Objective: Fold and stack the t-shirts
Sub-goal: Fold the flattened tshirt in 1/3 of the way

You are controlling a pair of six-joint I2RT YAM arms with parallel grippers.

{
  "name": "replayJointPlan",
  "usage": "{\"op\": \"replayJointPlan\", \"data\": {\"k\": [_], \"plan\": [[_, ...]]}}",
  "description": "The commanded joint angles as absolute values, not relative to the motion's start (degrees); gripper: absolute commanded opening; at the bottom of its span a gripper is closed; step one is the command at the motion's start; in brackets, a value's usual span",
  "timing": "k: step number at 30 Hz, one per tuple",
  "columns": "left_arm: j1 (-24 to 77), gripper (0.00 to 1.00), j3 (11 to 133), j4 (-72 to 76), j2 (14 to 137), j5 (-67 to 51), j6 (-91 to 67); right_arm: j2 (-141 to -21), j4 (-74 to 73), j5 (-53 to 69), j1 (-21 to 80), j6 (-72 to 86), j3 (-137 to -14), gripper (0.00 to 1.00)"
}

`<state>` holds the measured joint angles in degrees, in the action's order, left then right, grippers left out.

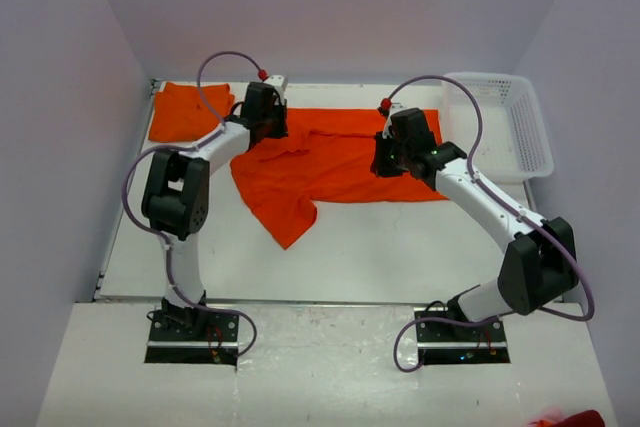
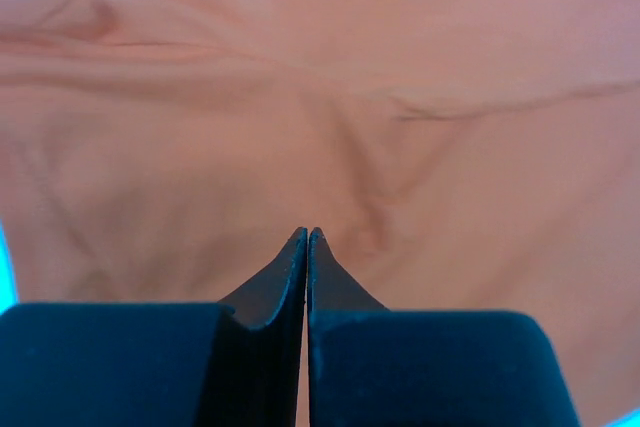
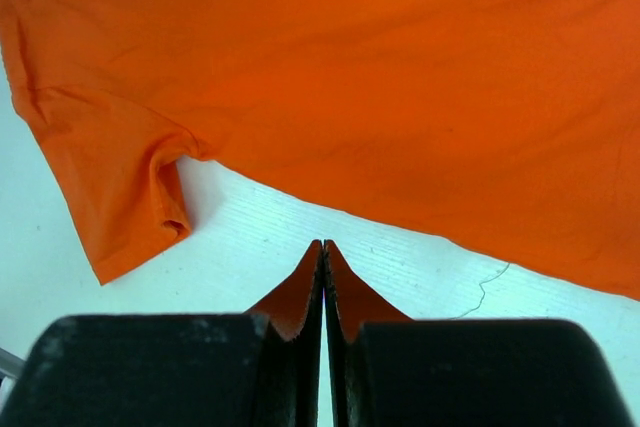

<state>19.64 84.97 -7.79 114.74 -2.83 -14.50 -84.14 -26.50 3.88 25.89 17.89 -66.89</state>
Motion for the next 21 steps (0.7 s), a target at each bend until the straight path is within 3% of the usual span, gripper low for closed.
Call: {"op": "replayJointPlan", "data": {"k": [1, 21], "plan": [[15.83, 0.0, 87.89, -9.67, 117.59, -6.15, -15.38, -84.2, -26.89, 2.64, 26.19, 17.05, -69.17, 0.0], [14.68, 0.0, 80.78, -16.17, 118.04, 4.3, -18.72, -83.5, -27.95, 0.88, 26.19, 17.4, -69.08, 0.0]]}}
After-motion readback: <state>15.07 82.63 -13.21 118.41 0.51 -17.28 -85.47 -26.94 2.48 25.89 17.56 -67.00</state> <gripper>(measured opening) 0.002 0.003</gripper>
